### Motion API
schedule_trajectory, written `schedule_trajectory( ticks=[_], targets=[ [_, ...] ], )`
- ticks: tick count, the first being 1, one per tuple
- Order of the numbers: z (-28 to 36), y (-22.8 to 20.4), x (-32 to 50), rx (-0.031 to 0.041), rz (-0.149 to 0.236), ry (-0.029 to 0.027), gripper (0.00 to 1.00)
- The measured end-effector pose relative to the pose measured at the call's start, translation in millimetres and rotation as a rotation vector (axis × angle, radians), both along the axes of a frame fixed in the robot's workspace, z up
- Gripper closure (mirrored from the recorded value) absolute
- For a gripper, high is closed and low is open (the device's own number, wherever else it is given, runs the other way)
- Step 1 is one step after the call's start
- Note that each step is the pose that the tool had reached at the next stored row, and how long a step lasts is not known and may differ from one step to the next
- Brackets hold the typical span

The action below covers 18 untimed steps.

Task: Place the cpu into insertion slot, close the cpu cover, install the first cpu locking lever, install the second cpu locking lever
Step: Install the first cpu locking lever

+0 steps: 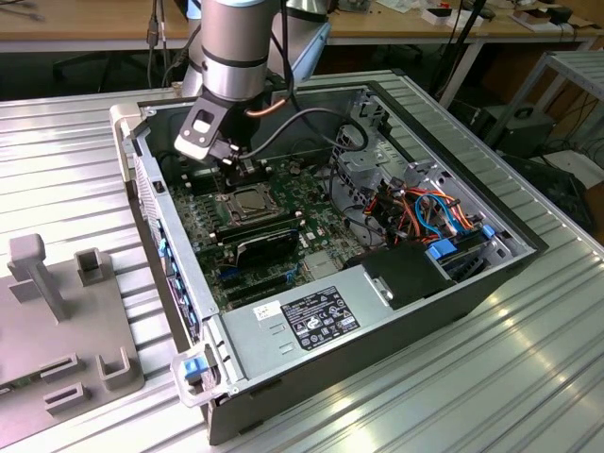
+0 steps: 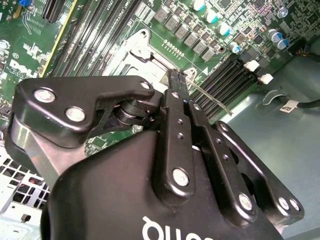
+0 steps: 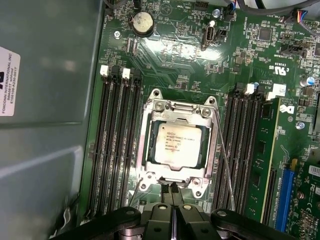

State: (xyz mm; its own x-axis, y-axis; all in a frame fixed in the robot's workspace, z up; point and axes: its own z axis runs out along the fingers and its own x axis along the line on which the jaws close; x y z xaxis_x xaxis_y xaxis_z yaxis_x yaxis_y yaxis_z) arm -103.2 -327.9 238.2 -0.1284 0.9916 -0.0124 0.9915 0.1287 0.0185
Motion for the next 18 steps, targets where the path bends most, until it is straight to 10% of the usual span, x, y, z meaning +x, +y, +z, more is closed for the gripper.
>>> schedule_trajectory(
  ticks=[18],
  targets=[
    [0.5, 0.1, -5.6, 0.0012, 0.002, -0.0001, 0.89]
  ],
)
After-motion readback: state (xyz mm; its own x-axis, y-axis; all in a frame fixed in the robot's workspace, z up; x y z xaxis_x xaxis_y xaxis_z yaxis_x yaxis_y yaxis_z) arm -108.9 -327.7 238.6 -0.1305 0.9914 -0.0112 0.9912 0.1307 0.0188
